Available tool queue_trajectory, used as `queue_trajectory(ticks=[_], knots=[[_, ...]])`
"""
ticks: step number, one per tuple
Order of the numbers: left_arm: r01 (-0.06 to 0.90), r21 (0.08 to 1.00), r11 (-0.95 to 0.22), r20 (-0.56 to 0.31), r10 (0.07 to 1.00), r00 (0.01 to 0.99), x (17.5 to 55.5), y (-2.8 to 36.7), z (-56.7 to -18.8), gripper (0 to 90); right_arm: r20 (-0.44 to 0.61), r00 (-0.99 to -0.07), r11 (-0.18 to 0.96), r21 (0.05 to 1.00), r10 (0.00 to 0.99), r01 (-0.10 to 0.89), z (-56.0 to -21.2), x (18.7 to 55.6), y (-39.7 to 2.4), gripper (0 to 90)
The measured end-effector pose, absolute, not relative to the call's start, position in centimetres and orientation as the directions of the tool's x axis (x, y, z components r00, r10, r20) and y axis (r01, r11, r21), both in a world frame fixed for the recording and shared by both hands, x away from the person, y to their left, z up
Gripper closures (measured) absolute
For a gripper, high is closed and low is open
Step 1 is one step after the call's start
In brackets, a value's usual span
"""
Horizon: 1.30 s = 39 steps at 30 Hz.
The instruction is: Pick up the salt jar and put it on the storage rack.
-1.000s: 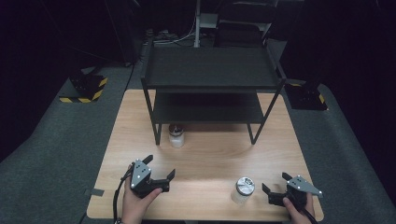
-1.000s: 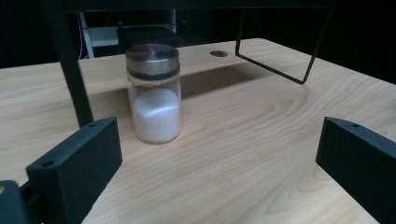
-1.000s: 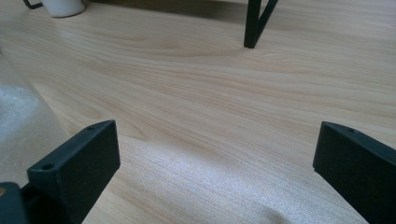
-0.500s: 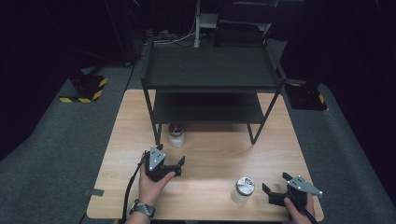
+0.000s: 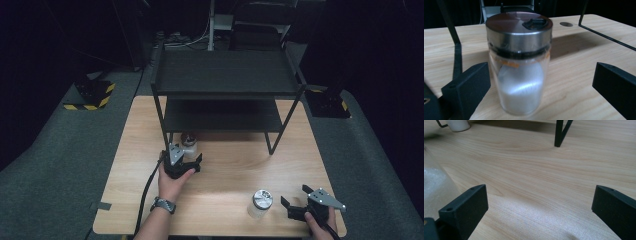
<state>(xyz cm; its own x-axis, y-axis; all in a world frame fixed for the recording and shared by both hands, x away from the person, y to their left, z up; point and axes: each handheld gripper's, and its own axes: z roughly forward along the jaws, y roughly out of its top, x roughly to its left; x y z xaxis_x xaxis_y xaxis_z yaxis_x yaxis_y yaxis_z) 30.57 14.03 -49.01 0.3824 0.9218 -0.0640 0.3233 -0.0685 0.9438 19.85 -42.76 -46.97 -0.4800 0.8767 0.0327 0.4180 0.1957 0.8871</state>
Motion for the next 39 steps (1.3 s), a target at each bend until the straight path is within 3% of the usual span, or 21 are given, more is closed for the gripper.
queue_trajectory(ticks=[9,22,39], knots=[[0.309,0.951,-0.03,-0.075,0.944,0.322,32.1,13.0,-49.5,7.1,0.036,-0.479,0.191,0.889,0.877,0.417,-47.0,19.8,-42.7,0.2],[0.258,0.966,0.017,-0.089,0.959,0.268,32.0,12.2,-50.6,30.6,0.04,-0.474,0.183,0.891,0.879,0.415,-47.1,19.7,-42.8,0.2],[0.244,0.97,0.011,-0.089,0.946,0.311,29.9,12.8,-50.9,31.3,0.047,-0.477,0.177,0.893,0.878,0.414,-47.2,19.7,-42.9,0.2]])
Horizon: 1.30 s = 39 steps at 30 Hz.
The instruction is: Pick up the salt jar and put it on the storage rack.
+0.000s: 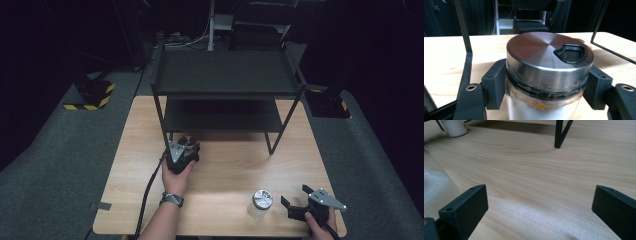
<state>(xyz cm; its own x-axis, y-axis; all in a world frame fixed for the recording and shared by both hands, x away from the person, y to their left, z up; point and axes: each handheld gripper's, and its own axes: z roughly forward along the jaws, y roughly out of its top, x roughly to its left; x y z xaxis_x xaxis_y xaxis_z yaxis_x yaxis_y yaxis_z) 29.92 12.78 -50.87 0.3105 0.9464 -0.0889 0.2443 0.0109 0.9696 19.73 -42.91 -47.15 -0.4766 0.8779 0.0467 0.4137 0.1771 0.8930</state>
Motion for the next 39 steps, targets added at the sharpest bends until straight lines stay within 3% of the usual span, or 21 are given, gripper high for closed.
queue_trajectory(ticks=[17,39], knots=[[0.207,0.978,0.007,-0.084,0.926,0.368,25.5,13.9,-48.3,31.4,0.052,-0.48,0.174,0.893,0.876,0.415,-47.2,19.8,-43.0,0.2],[0.196,0.98,0.016,-0.099,0.903,0.418,22.5,13.9,-40.4,31.5,0.064,-0.47,0.157,0.896,0.88,0.416,-47.3,19.7,-43.2,0.2]])
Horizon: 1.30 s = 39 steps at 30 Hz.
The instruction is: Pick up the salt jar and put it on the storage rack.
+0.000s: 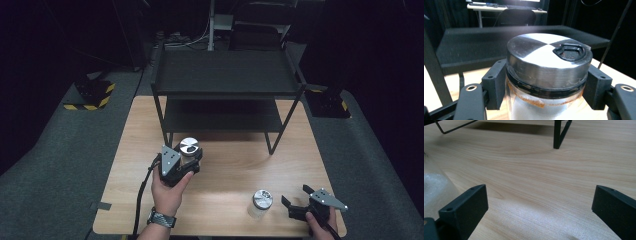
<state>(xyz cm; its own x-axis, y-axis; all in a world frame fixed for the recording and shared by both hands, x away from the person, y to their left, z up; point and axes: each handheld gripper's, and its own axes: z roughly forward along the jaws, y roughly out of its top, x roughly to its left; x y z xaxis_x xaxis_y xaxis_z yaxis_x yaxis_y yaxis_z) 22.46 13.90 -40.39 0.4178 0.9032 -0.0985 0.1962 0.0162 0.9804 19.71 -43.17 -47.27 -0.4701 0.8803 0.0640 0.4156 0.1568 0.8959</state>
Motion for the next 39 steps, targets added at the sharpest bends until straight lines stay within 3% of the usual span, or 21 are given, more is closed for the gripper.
queue_trajectory(ticks=[15,39], knots=[[0.168,0.986,0.009,-0.081,0.899,0.43,21.8,13.1,-35.0,31.5,0.068,-0.466,0.149,0.898,0.882,0.415,-47.3,19.6,-43.2,0.2],[0.073,0.997,0.031,-0.06,0.895,0.443,22.3,12.5,-30.7,31.6,0.066,-0.473,0.152,0.901,0.879,0.407,-47.4,19.6,-43.3,0.2]])
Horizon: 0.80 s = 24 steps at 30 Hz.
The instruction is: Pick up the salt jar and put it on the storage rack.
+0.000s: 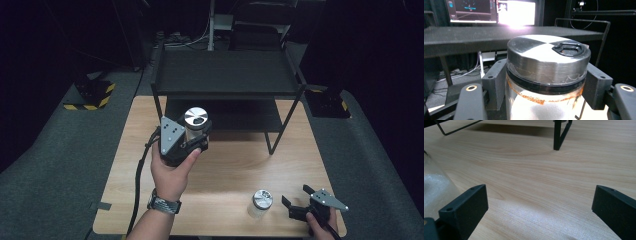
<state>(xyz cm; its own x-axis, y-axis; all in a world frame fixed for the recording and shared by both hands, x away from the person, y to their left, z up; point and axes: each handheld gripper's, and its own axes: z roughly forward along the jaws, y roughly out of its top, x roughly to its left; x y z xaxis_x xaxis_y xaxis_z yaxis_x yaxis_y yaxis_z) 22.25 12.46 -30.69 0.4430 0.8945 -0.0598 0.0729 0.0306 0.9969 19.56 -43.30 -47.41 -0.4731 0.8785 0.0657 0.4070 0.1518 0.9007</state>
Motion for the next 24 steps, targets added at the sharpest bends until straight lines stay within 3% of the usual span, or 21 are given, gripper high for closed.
queue_trajectory(ticks=[24], knots=[[-0.03,0.999,0.045,-0.027,0.898,0.439,22.7,11.5,-27.1,31.6,0.067,-0.473,0.15,0.901,0.878,0.407,-47.4,19.5,-43.4,0.1]])
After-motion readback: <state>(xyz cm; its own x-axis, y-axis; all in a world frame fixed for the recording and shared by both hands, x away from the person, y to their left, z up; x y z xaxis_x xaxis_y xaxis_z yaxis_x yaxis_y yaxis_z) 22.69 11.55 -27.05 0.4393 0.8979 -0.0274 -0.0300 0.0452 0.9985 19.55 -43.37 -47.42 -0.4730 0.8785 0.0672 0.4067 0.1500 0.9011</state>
